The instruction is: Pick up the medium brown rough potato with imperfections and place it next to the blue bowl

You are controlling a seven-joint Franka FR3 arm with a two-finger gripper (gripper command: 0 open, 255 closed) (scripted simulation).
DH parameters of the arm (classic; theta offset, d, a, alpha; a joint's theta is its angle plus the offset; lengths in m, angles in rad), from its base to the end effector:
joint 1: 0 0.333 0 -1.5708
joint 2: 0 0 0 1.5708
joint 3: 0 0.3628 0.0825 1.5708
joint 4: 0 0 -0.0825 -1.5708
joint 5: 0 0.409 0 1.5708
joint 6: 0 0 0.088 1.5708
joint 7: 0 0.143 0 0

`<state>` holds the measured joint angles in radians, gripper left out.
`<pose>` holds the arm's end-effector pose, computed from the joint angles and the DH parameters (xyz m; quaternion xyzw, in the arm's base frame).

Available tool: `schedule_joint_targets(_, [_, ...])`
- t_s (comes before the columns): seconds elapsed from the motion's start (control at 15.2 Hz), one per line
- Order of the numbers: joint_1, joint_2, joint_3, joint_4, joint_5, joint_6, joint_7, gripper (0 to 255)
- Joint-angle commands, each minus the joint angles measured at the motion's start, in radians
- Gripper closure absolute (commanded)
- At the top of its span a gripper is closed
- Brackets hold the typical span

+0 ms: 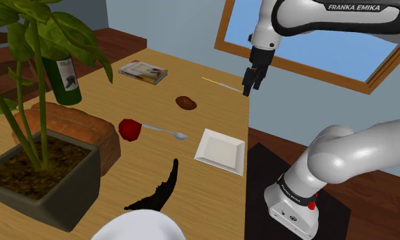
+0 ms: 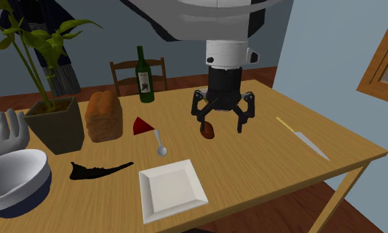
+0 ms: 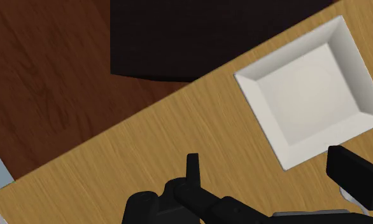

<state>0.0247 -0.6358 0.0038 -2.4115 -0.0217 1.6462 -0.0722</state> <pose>0.3369 0.0068 0.5183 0.9965 0.0513 -0.0650 0.0104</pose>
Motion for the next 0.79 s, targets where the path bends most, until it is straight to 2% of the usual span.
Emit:
schedule_joint_targets(0.0, [0.005, 0.071, 0.003, 0.005, 0.003, 0.073, -0.002, 0])
schedule_joint_targets(0.73, [0.031, 0.477, 0.026, 0.176, 0.009, 0.335, -0.014, 0])
